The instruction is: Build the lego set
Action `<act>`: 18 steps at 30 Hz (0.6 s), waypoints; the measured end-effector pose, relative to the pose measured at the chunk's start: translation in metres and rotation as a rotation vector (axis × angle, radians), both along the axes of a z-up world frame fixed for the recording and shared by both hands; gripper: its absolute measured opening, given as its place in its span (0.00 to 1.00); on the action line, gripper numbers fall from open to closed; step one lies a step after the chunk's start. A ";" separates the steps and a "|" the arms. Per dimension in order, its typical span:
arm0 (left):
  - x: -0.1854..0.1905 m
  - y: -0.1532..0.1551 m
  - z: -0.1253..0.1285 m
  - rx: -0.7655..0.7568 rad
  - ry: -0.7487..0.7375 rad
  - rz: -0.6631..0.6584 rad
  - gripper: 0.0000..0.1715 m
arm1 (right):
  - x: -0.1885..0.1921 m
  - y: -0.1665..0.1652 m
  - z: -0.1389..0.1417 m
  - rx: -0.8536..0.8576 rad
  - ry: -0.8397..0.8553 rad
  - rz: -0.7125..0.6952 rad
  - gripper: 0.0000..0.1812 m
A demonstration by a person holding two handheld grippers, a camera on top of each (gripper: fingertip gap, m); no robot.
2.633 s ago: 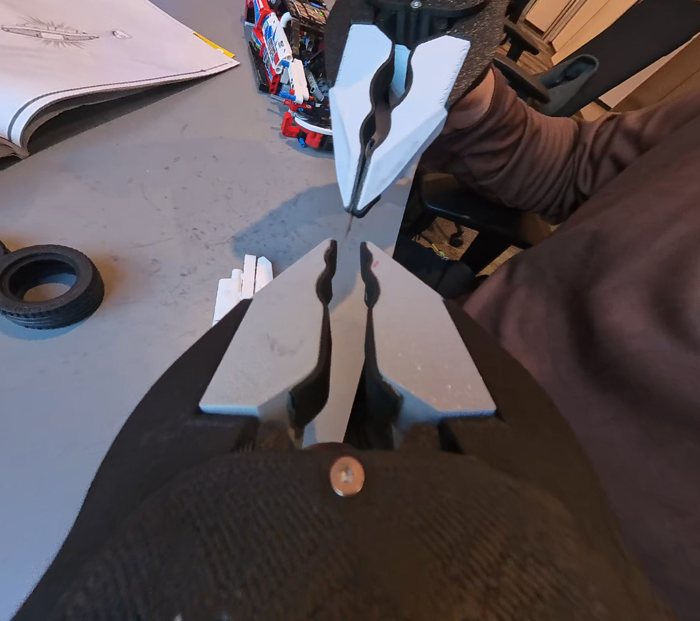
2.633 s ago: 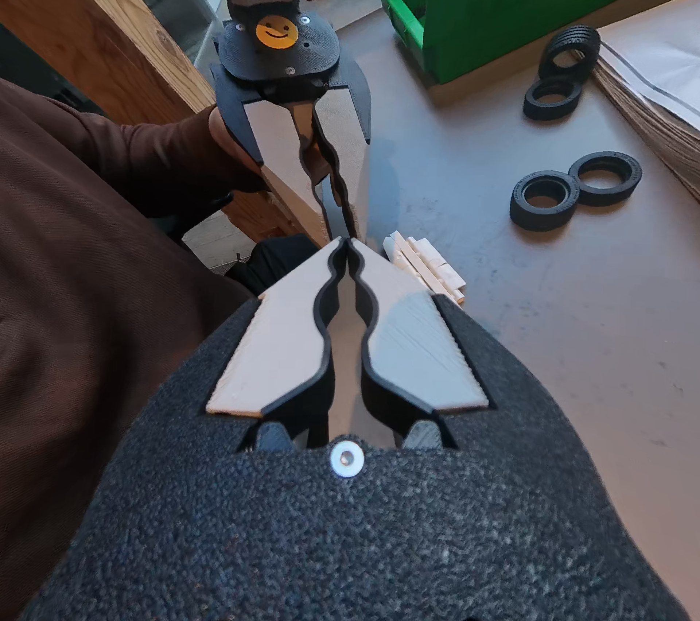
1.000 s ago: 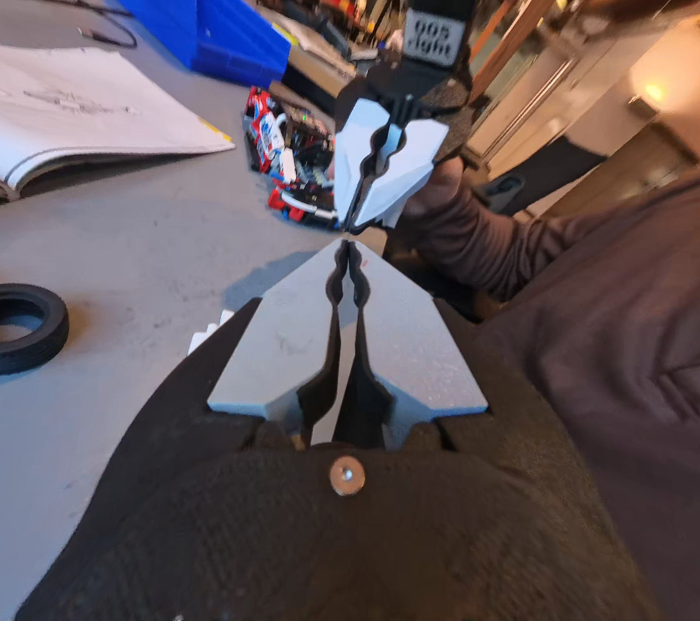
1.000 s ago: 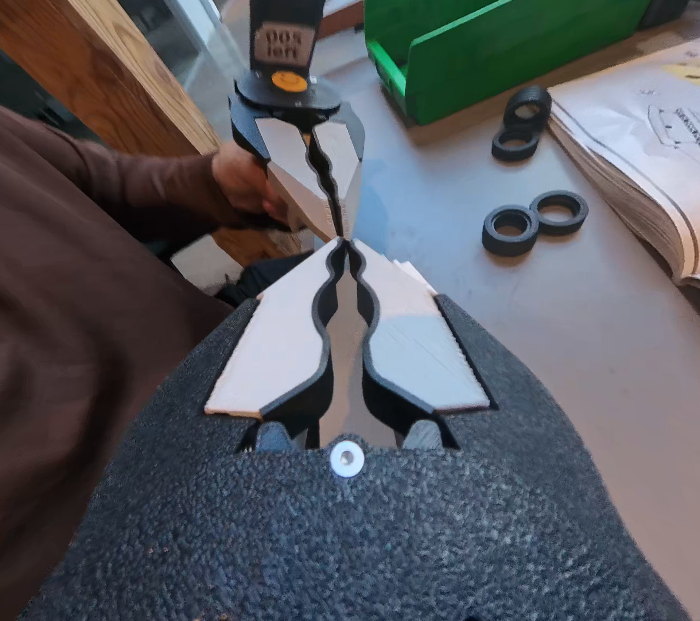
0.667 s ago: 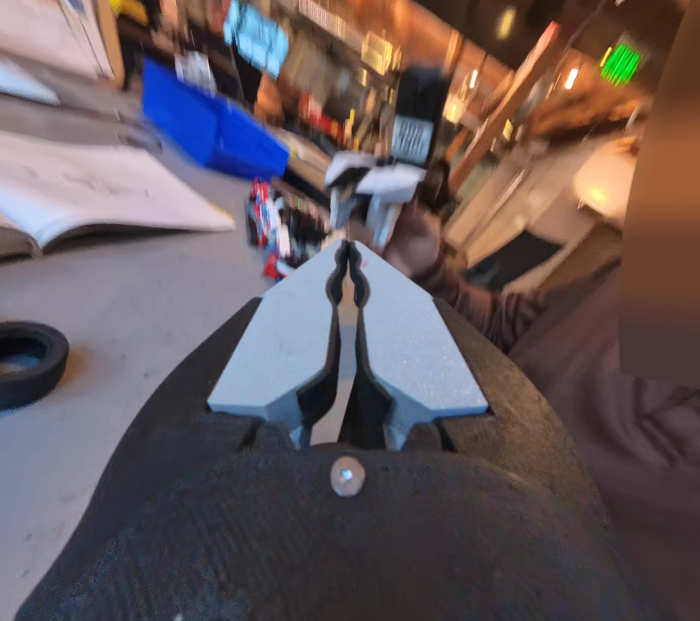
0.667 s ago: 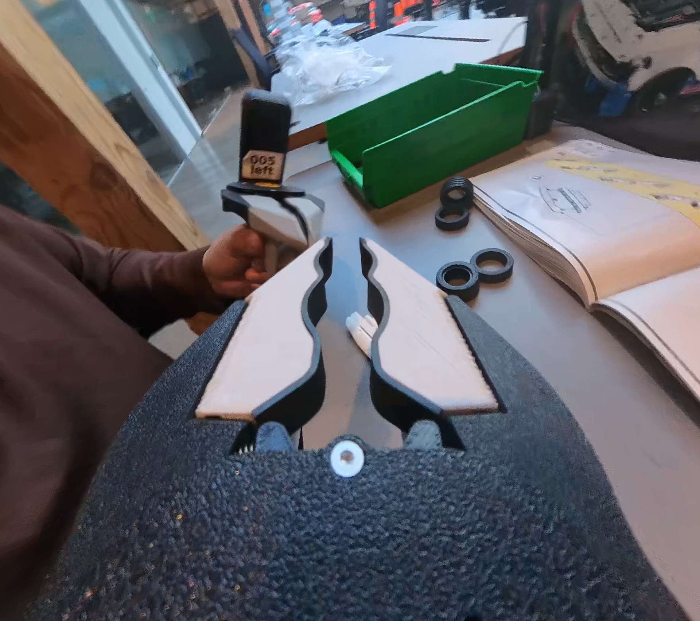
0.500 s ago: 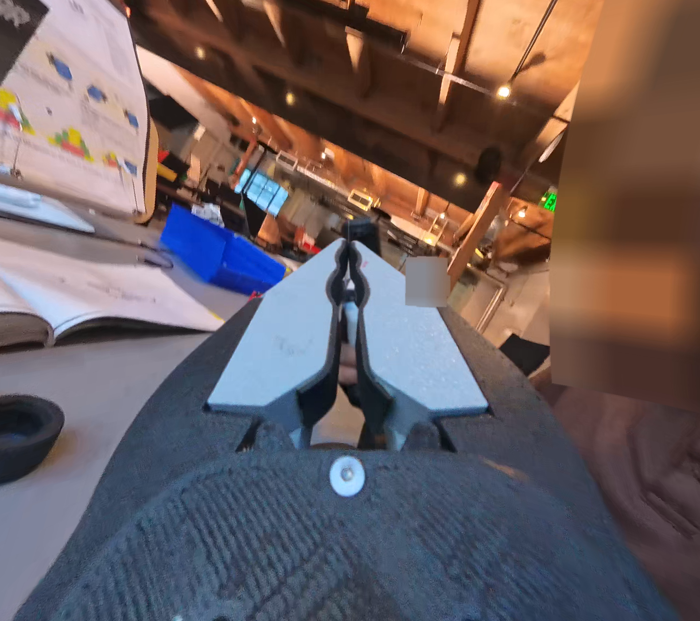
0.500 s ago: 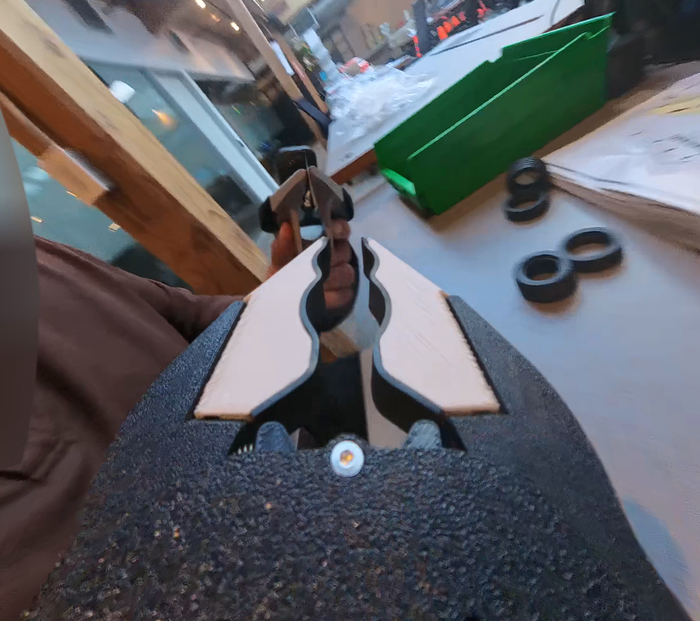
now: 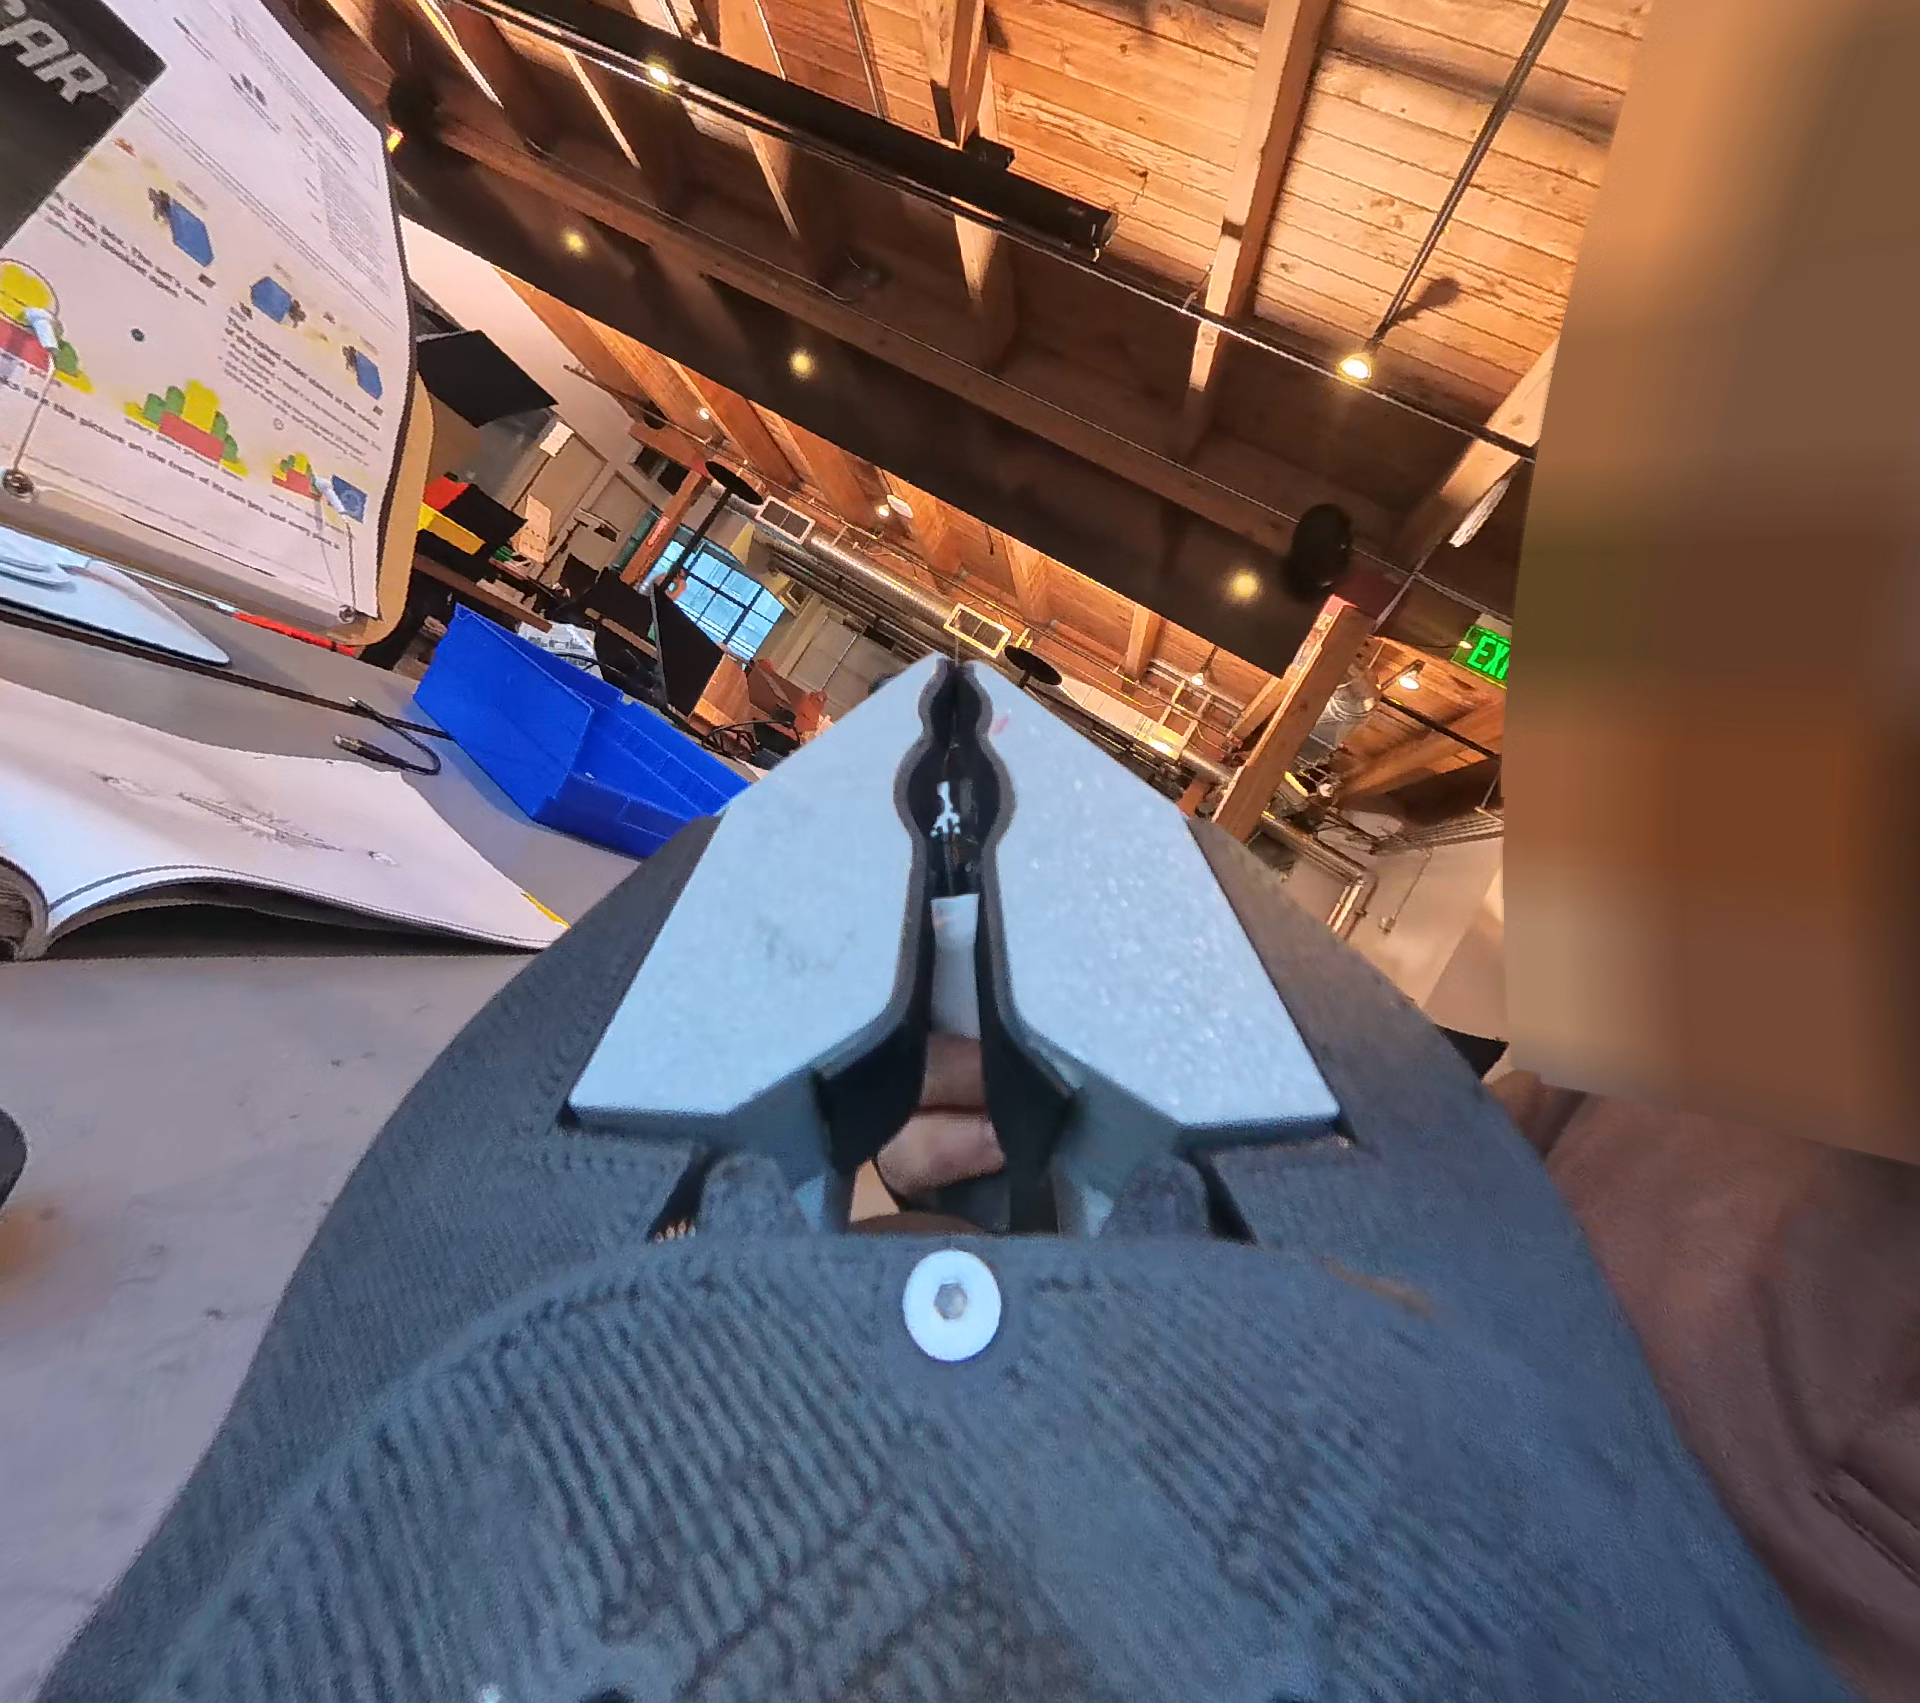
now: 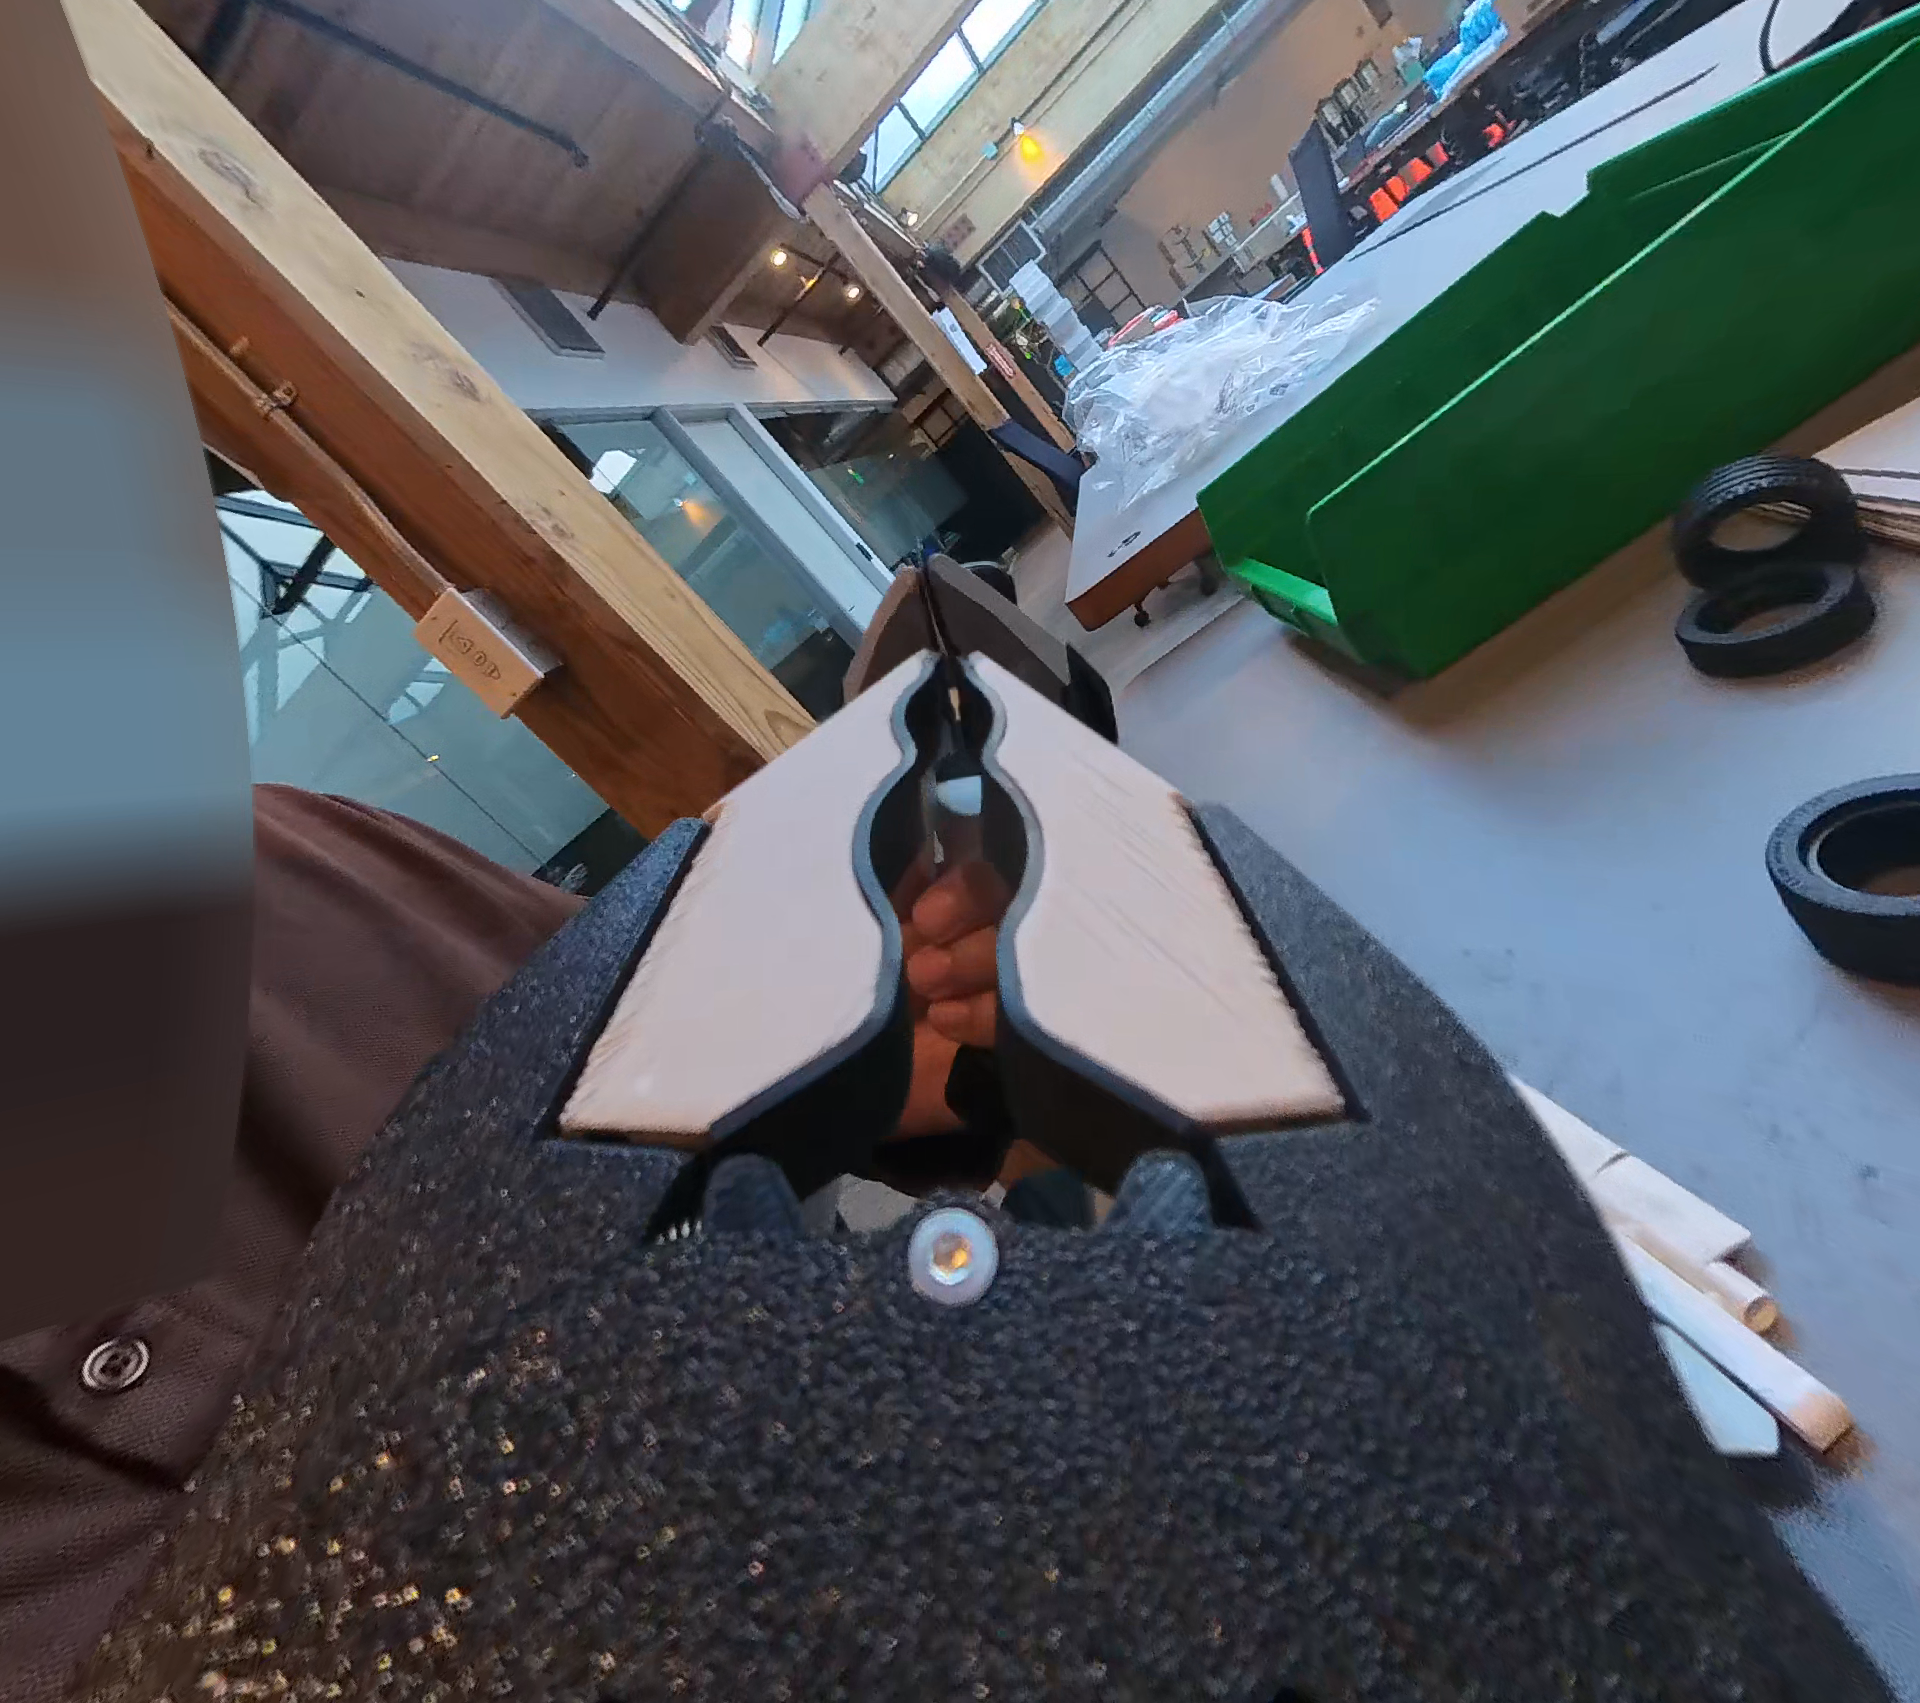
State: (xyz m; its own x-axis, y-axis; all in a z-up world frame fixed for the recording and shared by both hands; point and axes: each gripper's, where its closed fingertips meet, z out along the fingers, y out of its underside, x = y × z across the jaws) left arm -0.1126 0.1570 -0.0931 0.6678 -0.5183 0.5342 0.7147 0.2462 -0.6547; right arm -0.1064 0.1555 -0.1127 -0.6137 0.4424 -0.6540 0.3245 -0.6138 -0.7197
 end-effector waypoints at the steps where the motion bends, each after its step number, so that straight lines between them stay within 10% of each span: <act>1: 0.000 0.000 0.000 0.000 -0.003 -0.001 0.00 | -0.001 0.000 -0.001 -0.003 -0.006 0.000 0.02; 15: -0.032 -0.006 -0.010 -0.045 -0.141 -0.037 0.00 | 0.012 0.012 0.012 0.076 0.075 -0.055 0.00; 18: -0.029 -0.020 -0.019 -0.090 0.028 -0.117 0.00 | 0.016 0.013 0.007 0.105 0.022 0.014 0.00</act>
State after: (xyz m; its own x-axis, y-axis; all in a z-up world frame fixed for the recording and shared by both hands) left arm -0.1413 0.1373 -0.1120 0.6210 -0.5440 0.5643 0.7163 0.1013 -0.6904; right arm -0.0907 0.1686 -0.1056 -0.6341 0.4992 -0.5905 0.3160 -0.5297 -0.7871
